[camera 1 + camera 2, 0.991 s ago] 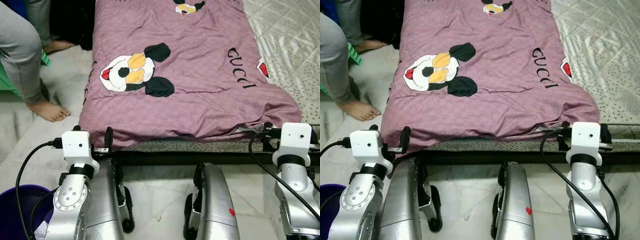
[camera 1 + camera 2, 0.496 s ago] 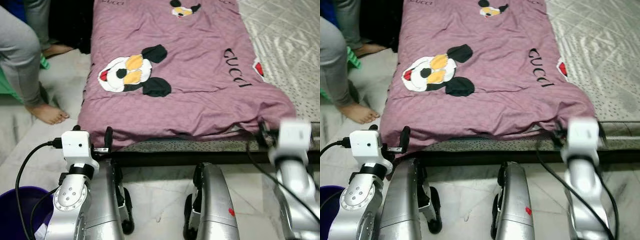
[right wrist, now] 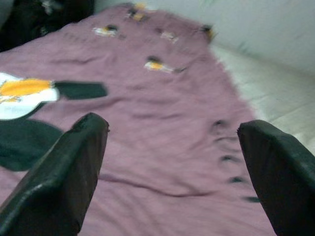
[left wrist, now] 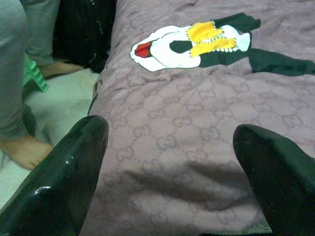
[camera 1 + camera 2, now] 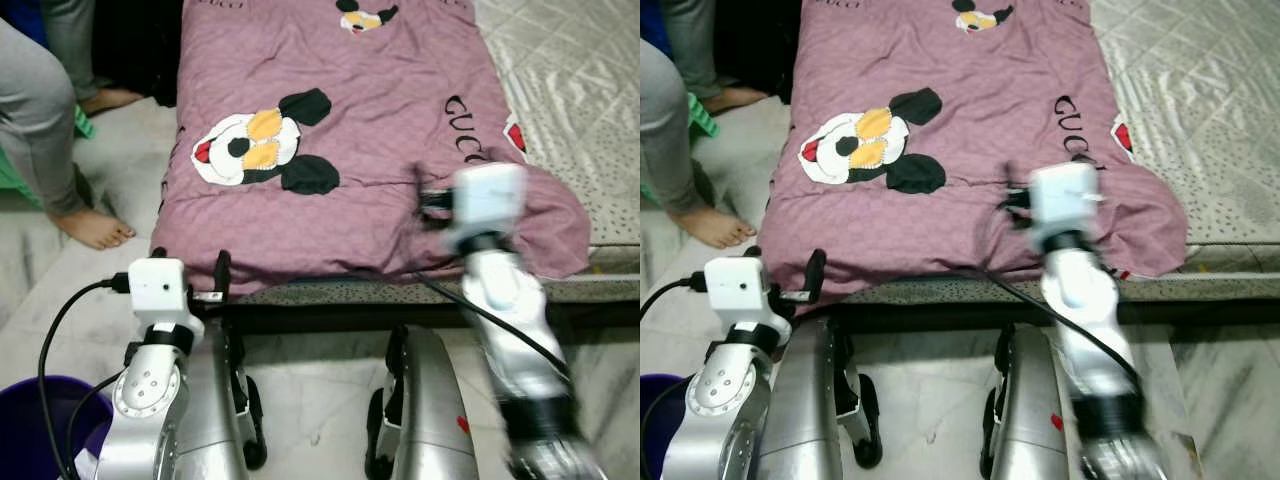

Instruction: Clean up the room

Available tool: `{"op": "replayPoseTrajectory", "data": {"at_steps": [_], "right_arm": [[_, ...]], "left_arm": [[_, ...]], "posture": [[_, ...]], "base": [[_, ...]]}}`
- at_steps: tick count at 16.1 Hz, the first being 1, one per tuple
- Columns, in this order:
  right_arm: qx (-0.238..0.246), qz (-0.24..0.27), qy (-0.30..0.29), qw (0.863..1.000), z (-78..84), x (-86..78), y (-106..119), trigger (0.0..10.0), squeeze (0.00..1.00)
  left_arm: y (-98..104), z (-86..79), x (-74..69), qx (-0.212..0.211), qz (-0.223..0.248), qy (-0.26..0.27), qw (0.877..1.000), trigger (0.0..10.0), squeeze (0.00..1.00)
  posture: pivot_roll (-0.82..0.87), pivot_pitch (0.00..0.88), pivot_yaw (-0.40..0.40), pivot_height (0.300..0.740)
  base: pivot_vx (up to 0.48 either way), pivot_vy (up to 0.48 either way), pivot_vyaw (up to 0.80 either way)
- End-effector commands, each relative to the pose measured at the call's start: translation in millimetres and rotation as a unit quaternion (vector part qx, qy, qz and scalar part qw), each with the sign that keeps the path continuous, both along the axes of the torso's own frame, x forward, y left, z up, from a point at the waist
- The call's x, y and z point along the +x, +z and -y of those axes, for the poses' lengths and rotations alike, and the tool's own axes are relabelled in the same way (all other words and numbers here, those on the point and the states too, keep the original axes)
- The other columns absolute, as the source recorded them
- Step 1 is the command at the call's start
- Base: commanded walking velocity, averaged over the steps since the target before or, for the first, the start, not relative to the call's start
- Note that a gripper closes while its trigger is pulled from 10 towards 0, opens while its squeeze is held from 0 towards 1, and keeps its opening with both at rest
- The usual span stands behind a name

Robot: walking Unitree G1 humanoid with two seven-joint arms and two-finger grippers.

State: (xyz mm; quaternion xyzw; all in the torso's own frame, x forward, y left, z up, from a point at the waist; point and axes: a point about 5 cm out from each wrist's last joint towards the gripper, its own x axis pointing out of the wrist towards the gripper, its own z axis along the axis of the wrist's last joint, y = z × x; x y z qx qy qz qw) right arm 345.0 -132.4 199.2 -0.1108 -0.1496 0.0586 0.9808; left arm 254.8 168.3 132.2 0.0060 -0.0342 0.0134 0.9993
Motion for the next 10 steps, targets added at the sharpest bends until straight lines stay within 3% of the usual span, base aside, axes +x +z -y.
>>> {"op": "replayPoseTrajectory", "data": {"at_steps": [1, 3, 5, 8, 10], "right_arm": [[0.003, -0.029, 0.017, 0.999, -6.5, 6.3, -13.5, 10.0, 1.0], [0.03, -0.115, 0.012, 0.993, -17.3, 28.0, -38.4, 10.0, 1.0], [0.053, -0.187, -0.01, 0.981, -15.8, 34.3, -60.5, 10.0, 1.0], [0.1, -0.233, -0.084, 0.964, 11.7, 38.6, -77.1, 10.0, 1.0], [0.113, -0.22, -0.135, 0.959, 36.6, 41.3, -73.0, 10.0, 1.0]], "left_arm": [[-4.2, -1.4, -3.8, 0.002, -0.01, 0.006, 1.0, 10.0, 0.0], [-3.5, -2.2, -5.7, 0.002, -0.009, 0.01, 1.0, 10.0, 0.0], [-3.4, -2.5, -5.9, 0.002, -0.009, 0.011, 1.0, 10.0, 0.0], [-3.8, 0.4, -6.4, 0.001, -0.012, 0.007, 1.0, 10.0, 0.0], [-4.1, 0.6, -7.7, 0.001, -0.013, 0.004, 1.0, 10.0, 0.0]], "posture": [[0.05, 0.282, -0.035, 0.532], [0.06, 0.282, -0.039, 0.532], [0.08, 0.286, -0.043, 0.532], [0.09, 0.294, -0.037, 0.532], [0.09, 0.297, -0.032, 0.532]], "base": [[0.0, 0.0, 0.0], [0.0, 0.0, 0.0], [0.0, 0.0, 0.0], [0.0, 0.0, 0.0], [0.0, 0.0, 0.0]]}}
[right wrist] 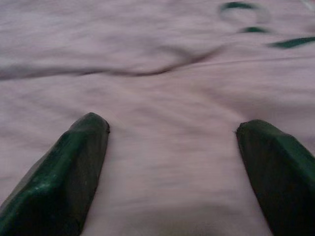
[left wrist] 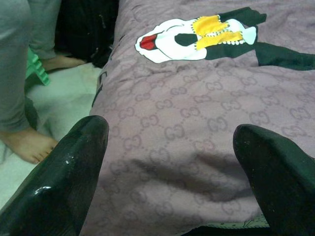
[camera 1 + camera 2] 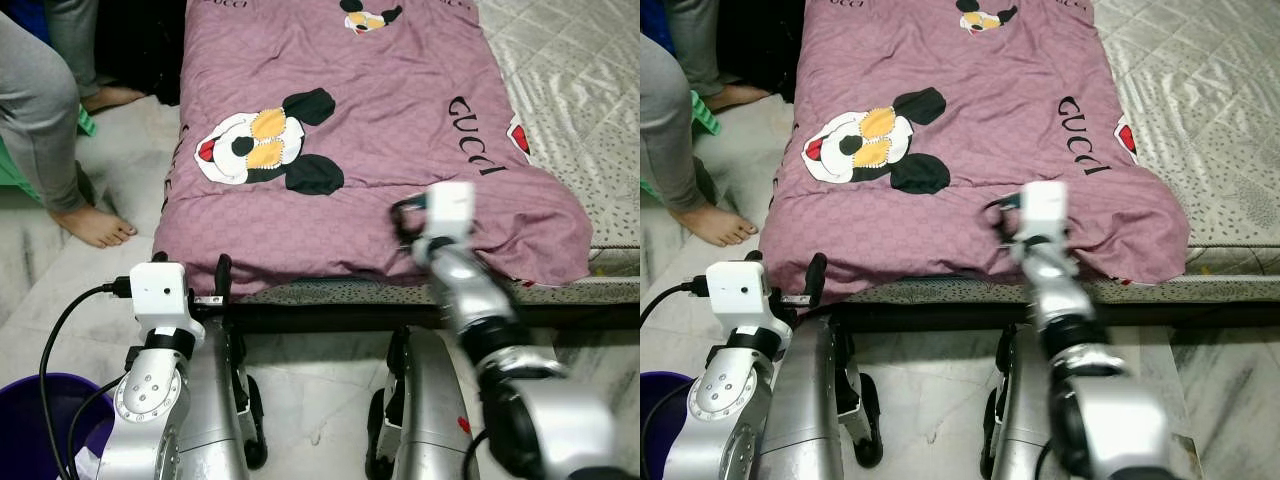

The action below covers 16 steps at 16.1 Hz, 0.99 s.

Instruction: Clean up the room

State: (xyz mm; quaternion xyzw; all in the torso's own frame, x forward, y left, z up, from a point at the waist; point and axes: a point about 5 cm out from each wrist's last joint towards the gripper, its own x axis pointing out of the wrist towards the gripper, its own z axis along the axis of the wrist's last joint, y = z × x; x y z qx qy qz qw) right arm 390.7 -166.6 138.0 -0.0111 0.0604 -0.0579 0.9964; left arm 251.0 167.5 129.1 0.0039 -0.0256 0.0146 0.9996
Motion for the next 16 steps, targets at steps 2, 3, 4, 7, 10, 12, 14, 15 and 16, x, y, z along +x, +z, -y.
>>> {"op": "replayPoseTrajectory", "data": {"at_steps": [2, 3, 4, 7, 10, 12, 14, 15, 16], "right_arm": [[0.009, -0.008, -0.068, 0.998, 30.4, -5.3, -7.1, 10.0, 1.0], [0.008, -0.005, -0.087, 0.996, 39.7, -7.3, -7.5, 10.0, 1.0], [-0.006, -0.005, -0.105, 0.994, 49.8, -11.3, -10.9, 10.0, 1.0], [-0.025, -0.012, -0.132, 0.991, 64.6, -21.1, -22.1, 10.0, 1.0], [-0.034, -0.052, -0.162, 0.985, 83.5, -42.9, -50.5, 10.0, 1.0], [-0.032, -0.088, -0.166, 0.982, 91.1, -60.0, -71.7, 10.0, 1.0], [-0.023, -0.096, -0.161, 0.982, 92.8, -68.5, -80.4, 10.0, 1.0], [-0.016, -0.099, -0.153, 0.983, 91.9, -72.2, -83.8, 10.0, 1.0], [-0.016, -0.096, -0.139, 0.986, 89.6, -75.3, -85.3, 10.0, 1.0]], "left_arm": [[-1.7, -1.0, -3.6, 0.004, -0.007, 0.003, 1.0, 10.0, 0.0], [-1.7, -0.5, -2.9, 0.005, -0.007, 0.002, 1.0, 10.0, 0.0], [-1.7, 0.7, -2.7, 0.005, -0.008, 0.0, 1.0, 10.0, 0.0], [-2.0, 1.3, -3.4, 0.005, -0.01, -0.002, 1.0, 10.0, 0.0], [-3.1, -0.4, -5.1, 0.007, -0.013, 0.0, 1.0, 10.0, 0.0], [-4.2, 0.1, -5.4, 0.006, -0.016, 0.001, 1.0, 10.0, 0.0], [-4.8, 0.2, -4.9, 0.005, -0.016, 0.001, 1.0, 10.0, 0.0], [-5.3, 0.6, -4.4, 0.004, -0.017, 0.0, 1.0, 10.0, 0.0], [-5.5, 0.9, -4.2, 0.004, -0.017, 0.0, 1.0, 10.0, 0.0]], "posture": [[0.08, 0.3, -0.027, 0.532], [0.08, 0.302, -0.025, 0.532], [0.08, 0.304, -0.022, 0.532], [0.08, 0.305, -0.022, 0.532], [0.08, 0.305, -0.024, 0.532], [0.07, 0.305, -0.026, 0.532], [0.06, 0.302, -0.026, 0.532], [0.06, 0.3, -0.027, 0.532], [0.06, 0.298, -0.028, 0.532]], "base": [[0.0, 0.0, 0.0], [0.0, 0.0, 0.0], [0.0, 0.0, 0.0], [0.0, 0.0, 0.0], [0.0, 0.0, 0.0], [0.0, 0.0, 0.0], [0.0, 0.0, 0.0], [0.0, 0.0, 0.0], [0.0, 0.0, 0.0]]}}
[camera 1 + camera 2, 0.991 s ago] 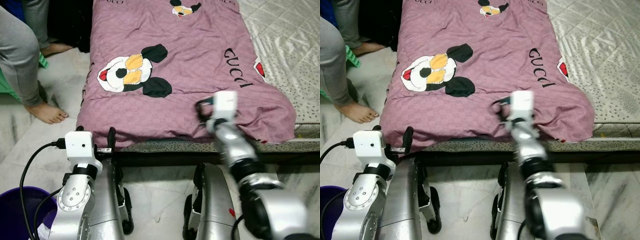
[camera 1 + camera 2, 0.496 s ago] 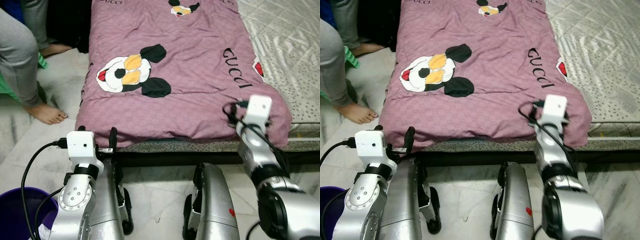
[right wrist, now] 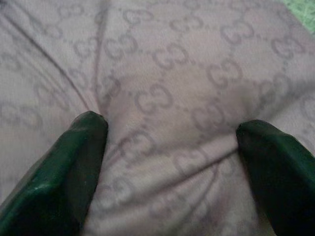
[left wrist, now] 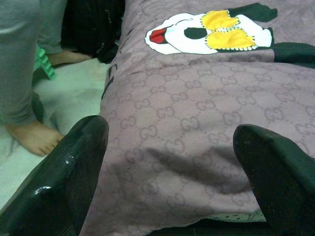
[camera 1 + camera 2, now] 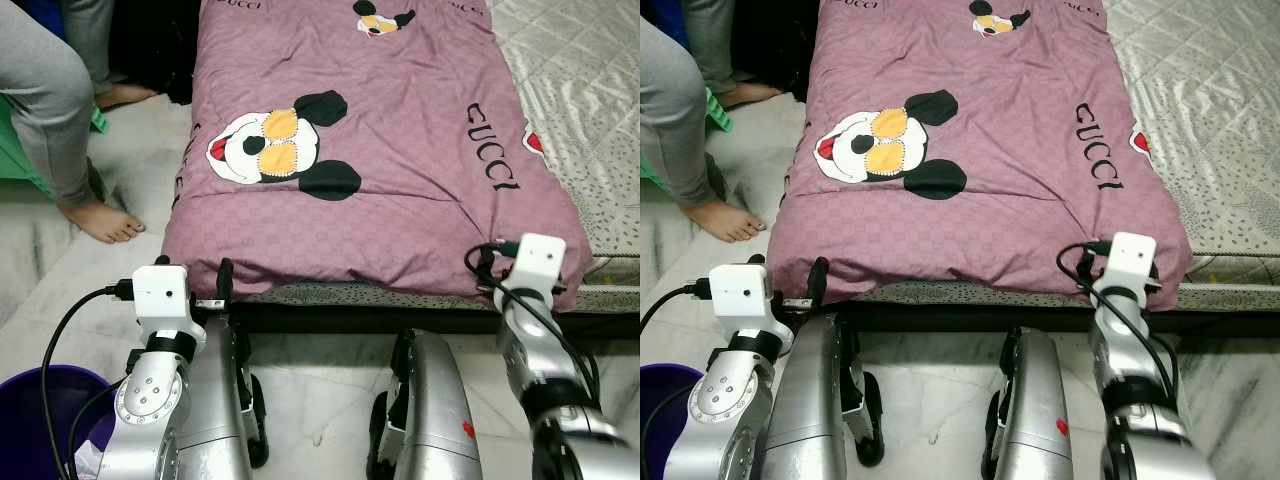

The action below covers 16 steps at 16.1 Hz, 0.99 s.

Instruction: Clean up the room

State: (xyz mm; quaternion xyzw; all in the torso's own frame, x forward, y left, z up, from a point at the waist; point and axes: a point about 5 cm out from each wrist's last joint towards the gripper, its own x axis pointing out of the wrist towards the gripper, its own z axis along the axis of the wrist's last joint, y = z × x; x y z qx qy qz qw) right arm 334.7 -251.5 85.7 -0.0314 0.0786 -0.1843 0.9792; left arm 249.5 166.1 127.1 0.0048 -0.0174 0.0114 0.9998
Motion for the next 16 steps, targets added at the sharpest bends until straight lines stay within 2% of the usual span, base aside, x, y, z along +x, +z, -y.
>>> {"op": "replayPoseTrajectory", "data": {"at_steps": [1, 3, 5, 6, 7, 8, 10, 11, 12, 14, 16], "right_arm": [[0.02, -0.066, -0.003, 0.998, 2.5, -21.5, -32.0, 10.0, 1.0], [0.042, -0.006, 0.034, 0.999, -9.5, -19.4, -14.9, 10.0, 1.0], [0.001, 0.087, 0.093, 0.992, -28.9, -13.6, 23.0, 10.0, 0.98], [-0.05, 0.143, 0.112, 0.982, -36.8, -12.0, 49.7, 10.0, 0.98], [-0.078, 0.173, 0.128, 0.973, -44.1, -11.5, 65.5, 10.0, 0.98], [-0.087, 0.196, 0.141, 0.966, -54.0, -13.9, 81.1, 10.0, 0.97], [-0.094, 0.217, 0.156, 0.959, -68.1, -22.8, 96.5, 10.0, 0.31], [-0.093, 0.221, 0.157, 0.958, -69.7, -24.2, 97.9, 10.0, 0.15], [-0.065, 0.214, 0.156, 0.962, -72.2, -25.8, 96.8, 10.0, 0.0], [-0.03, 0.195, 0.16, 0.967, -72.6, -29.0, 88.2, 10.0, 0.0], [-0.022, 0.178, 0.166, 0.97, -71.7, -41.4, 76.9, 10.0, 0.0]], "left_arm": [[-3.7, -0.2, -2.1, 0.003, -0.009, 0.003, 1.0, 10.0, 0.0], [-3.1, -0.6, -1.6, 0.003, -0.007, 0.004, 1.0, 10.0, 0.0], [-2.2, -1.1, -0.8, 0.002, -0.003, 0.006, 1.0, 10.0, 0.0], [-0.3, -0.3, 0.1, 0.002, 0.002, 0.005, 1.0, 10.0, 0.0], [2.7, 0.3, 0.8, 0.003, 0.007, 0.005, 1.0, 10.0, 0.0], [5.8, 0.8, 2.3, 0.002, 0.013, 0.003, 1.0, 10.0, 0.0], [7.8, -0.4, 3.5, 0.001, 0.018, 0.005, 1.0, 10.0, 0.0], [7.8, -0.5, 3.4, 0.001, 0.019, 0.006, 1.0, 10.0, 0.0], [9.0, -1.6, 3.1, -0.001, 0.025, 0.011, 1.0, 10.0, 0.0], [11.5, -3.6, 2.4, -0.002, 0.03, 0.018, 0.999, 10.0, 0.0], [14.1, -12.3, -0.7, -0.005, 0.034, 0.04, 0.999, 10.0, 0.0]], "posture": [[0.06, 0.294, -0.029, 0.532], [0.05, 0.291, -0.026, 0.532], [0.05, 0.284, -0.024, 0.532], [0.05, 0.278, -0.023, 0.532], [0.05, 0.278, -0.023, 0.532], [0.04, 0.265, -0.022, 0.532], [0.03, 0.249, -0.025, 0.532], [0.03, 0.244, -0.026, 0.532], [0.03, 0.231, -0.025, 0.532], [0.03, 0.212, -0.026, 0.532], [0.03, 0.195, -0.028, 0.532]], "base": [[0.0, 0.0, 0.0], [0.0, 0.0, 0.0], [0.0, 0.0, 0.0], [0.0, 0.0, 0.0], [0.0, 0.0, 0.0], [0.0, 0.0, 0.0], [0.0, 0.0, 0.0], [0.0, 0.0, 0.0], [0.0, 0.0, 0.0], [0.0, 0.0, 0.0], [0.0, 0.0, 0.0]]}}
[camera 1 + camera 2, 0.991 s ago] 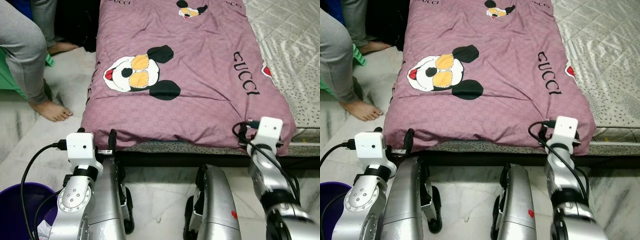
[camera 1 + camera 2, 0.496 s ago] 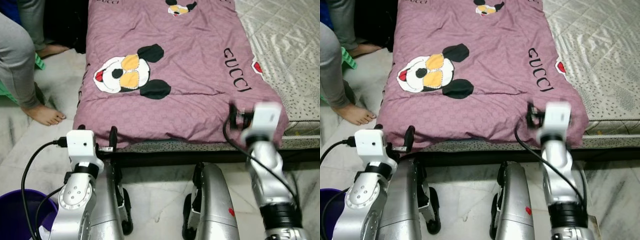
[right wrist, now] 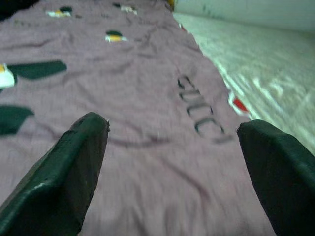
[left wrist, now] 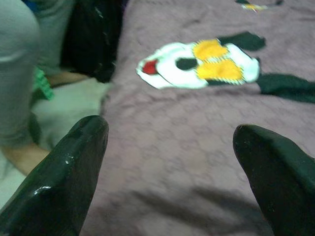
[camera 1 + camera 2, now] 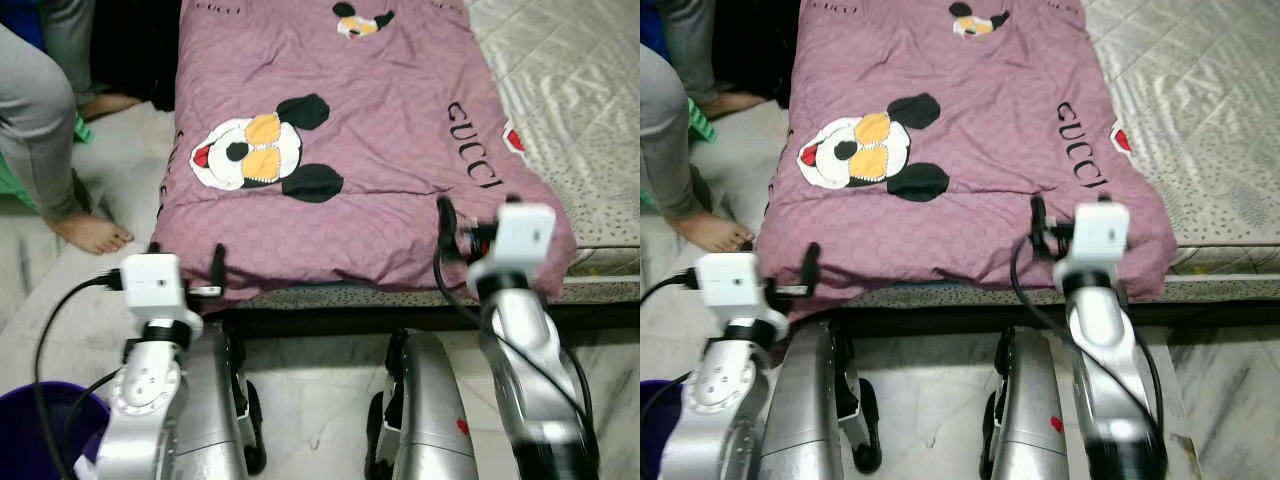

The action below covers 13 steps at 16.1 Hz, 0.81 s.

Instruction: Clean up the room

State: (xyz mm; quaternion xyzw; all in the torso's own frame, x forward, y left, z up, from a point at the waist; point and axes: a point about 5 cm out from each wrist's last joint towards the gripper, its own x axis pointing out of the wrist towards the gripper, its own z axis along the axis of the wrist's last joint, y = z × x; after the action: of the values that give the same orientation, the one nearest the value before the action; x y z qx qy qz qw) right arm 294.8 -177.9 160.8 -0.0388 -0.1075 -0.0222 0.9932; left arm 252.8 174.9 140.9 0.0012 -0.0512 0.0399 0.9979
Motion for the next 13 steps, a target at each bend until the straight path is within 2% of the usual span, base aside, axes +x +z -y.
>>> {"op": "replayPoseTrajectory", "data": {"at_steps": [1, 2, 3, 5, 10, 13], "right_arm": [[0.004, -0.006, 0.004, 1.0, -0.3, -5.9, -2.2, 10.0, 0.0], [0.003, -0.012, 0.018, 1.0, -5.2, -10.0, -5.4, 10.0, 0.0], [-0.06, -0.015, -0.001, 0.998, -6.1, -9.7, -7.0, 10.0, 0.0], [-0.02, -0.002, 0.03, 0.999, -8.0, -8.9, -1.2, 10.0, 0.0], [-0.012, -0.005, 0.017, 1.0, 0.1, 0.3, 3.6, 10.0, 0.0], [-0.003, -0.003, 0.022, 1.0, -2.0, 4.3, 4.7, 10.0, 0.0]], "left_arm": [[-1.0, -8.1, -6.6, 0.0, -0.002, 0.02, 1.0, 10.0, 0.0], [-5.5, -12.5, -10.2, 0.005, -0.01, 0.025, 1.0, 10.0, 0.0], [-10.7, -16.6, -15.6, 0.012, -0.02, 0.024, 0.999, 10.0, 0.0], [-13.5, -20.9, -20.7, 0.018, -0.025, 0.023, 0.999, 10.0, 0.0], [-2.3, -22.7, -10.9, 0.017, -0.003, 0.024, 1.0, 10.0, 0.0], [-2.3, -22.2, -8.0, 0.015, -0.002, 0.023, 1.0, 10.0, 0.0]], "posture": [[0.03, 0.191, -0.027, 0.532], [0.03, 0.188, -0.026, 0.532], [0.01, 0.181, -0.023, 0.532], [0.01, 0.169, -0.023, 0.532], [0.01, 0.16, -0.023, 0.571], [0.01, 0.155, -0.017, 0.605]], "base": [[0.0, 0.0, 0.0], [0.0, 0.0, 0.0], [0.0, 0.0, 0.0], [0.0, 0.0, 0.0], [0.0, 0.0, 0.0], [0.0, 0.0, 0.0]]}}
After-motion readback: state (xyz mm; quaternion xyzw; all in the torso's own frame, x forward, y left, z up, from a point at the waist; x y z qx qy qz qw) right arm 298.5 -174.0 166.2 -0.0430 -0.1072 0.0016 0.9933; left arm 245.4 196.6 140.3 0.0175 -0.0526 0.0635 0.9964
